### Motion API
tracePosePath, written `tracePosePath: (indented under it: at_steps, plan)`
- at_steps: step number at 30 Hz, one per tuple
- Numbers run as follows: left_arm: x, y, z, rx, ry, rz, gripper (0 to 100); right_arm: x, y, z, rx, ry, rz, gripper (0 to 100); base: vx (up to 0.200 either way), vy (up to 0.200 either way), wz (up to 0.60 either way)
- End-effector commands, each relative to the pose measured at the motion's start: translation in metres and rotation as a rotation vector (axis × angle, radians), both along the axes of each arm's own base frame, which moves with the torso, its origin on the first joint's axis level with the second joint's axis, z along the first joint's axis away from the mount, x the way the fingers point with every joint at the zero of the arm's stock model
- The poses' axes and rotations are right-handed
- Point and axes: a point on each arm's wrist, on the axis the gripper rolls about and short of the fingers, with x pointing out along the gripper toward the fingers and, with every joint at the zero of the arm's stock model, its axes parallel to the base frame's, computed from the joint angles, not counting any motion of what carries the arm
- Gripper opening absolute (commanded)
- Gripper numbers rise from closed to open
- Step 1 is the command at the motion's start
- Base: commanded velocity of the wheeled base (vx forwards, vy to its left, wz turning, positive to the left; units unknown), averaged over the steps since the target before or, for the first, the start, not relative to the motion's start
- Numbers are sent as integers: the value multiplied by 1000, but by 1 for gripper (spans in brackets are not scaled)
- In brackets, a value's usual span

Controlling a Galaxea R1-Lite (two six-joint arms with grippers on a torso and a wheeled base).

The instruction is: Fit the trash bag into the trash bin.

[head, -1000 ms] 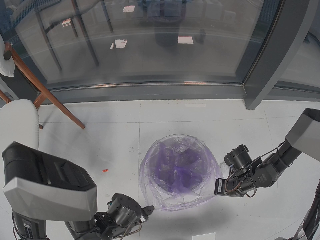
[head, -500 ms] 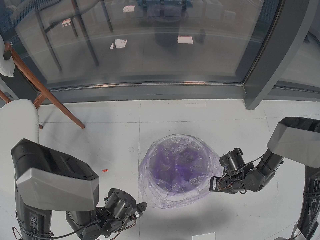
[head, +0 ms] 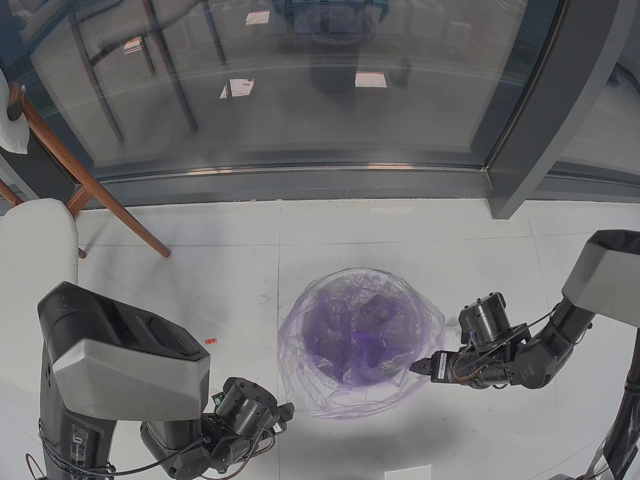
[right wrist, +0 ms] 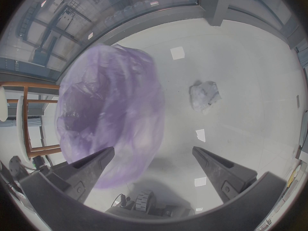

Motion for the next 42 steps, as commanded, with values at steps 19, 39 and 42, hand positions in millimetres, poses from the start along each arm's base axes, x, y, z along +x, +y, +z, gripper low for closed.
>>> tracePosePath:
  at_steps: [19, 39, 42]
  plan:
    - [-8, 7, 18, -65, -199, -46, 100, 14, -105, 39, 14, -118, -188, 100, 0, 0, 0]
    - [-56, 72, 185, -514, -694, 71, 100, 69, -138, -56, -137, -4, -133, 100, 0, 0, 0]
    - [-45, 76, 193, -521, -740, 118, 100, 77, -135, -65, -133, -38, -128, 100, 0, 0, 0]
